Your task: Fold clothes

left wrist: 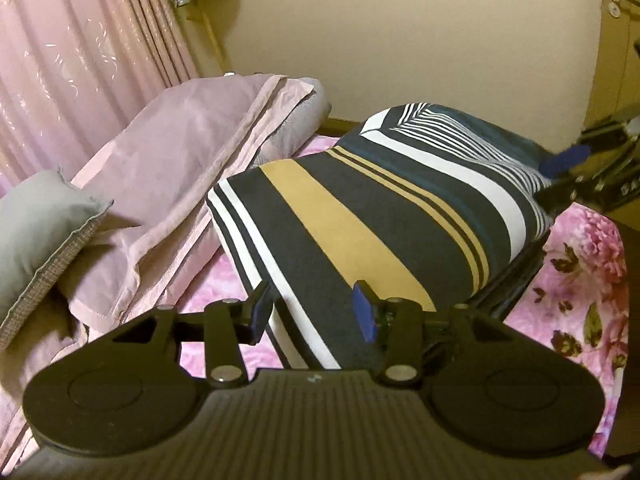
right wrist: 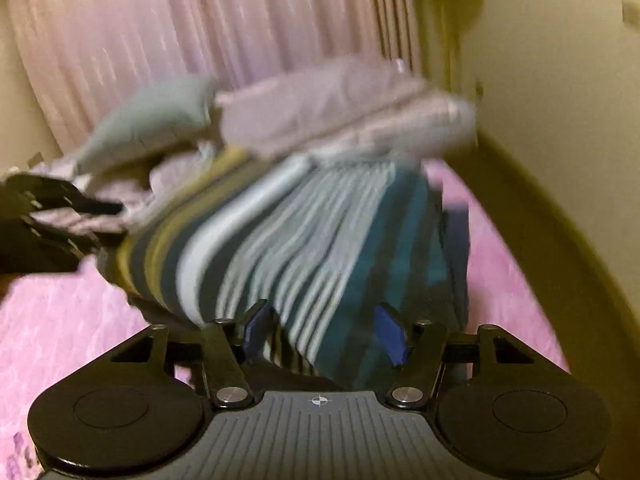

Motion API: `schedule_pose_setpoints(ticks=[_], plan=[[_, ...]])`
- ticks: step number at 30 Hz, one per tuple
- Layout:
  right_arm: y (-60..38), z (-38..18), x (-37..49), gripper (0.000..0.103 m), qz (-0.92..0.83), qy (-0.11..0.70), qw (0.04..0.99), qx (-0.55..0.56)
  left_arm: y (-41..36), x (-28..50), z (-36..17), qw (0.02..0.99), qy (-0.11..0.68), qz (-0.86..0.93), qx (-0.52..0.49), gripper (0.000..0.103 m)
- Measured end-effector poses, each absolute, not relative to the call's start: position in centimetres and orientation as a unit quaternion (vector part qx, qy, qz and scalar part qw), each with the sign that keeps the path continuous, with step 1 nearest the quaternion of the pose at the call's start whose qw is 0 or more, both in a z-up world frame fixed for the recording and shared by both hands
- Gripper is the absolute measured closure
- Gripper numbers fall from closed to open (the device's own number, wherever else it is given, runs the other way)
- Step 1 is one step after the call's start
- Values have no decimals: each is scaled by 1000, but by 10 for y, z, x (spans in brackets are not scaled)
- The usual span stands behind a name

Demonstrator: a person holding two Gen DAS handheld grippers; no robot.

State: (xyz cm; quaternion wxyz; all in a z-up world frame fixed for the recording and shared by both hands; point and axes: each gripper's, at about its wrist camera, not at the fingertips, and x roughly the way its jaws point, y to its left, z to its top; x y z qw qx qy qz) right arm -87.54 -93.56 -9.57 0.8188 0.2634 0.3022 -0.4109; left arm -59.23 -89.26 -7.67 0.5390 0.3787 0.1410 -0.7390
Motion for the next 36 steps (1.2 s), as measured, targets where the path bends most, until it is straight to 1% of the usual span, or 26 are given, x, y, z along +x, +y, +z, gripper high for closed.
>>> schedule_pose_setpoints(ticks=[3,5,6,7,8,10,11,12,13,15,18,21,25,31,36], plan=[[-928,-84,-882,41,-415,288,823,259,-881,-591,-68,550,140,-732,376,64],[-920,-77,-885,41,-420,281,825,254,-872,-588,-64,559,153,-726,371,59],[-914,-75,-887,41,-424,278,824,252,-864,-588,-63,566,160,-721,367,54],[-909,-73,-888,38,-429,276,823,251,-856,-588,-62,572,168,-716,363,48],[-902,-72,-890,24,-433,275,819,256,-849,-588,-61,579,175,-711,359,44],[-887,-72,-892,6,-448,272,809,265,-830,-589,-62,594,187,-700,349,32],[-879,-72,-894,6,-456,271,804,269,-819,-590,-63,606,192,-692,342,28],[-868,-73,-895,6,-461,273,798,276,-807,-591,-65,616,199,-685,335,21],[-857,-74,-896,6,-466,274,792,283,-799,-592,-66,622,208,-680,328,16],[-837,-74,-896,5,-476,276,780,297,-778,-593,-68,629,232,-674,311,13],[-803,-69,-897,5,-505,267,758,316,-746,-593,-68,634,264,-669,284,13],[-765,-61,-898,1,-539,253,729,337,-714,-589,-62,640,294,-664,253,13],[-715,-51,-897,1,-569,233,699,365,-668,-586,-46,632,271,-684,243,13],[-661,-37,-881,1,-582,223,694,360,-617,-587,-31,626,219,-696,275,13],[-636,-27,-870,1,-583,223,693,361,-585,-582,-21,628,235,-695,259,9]])
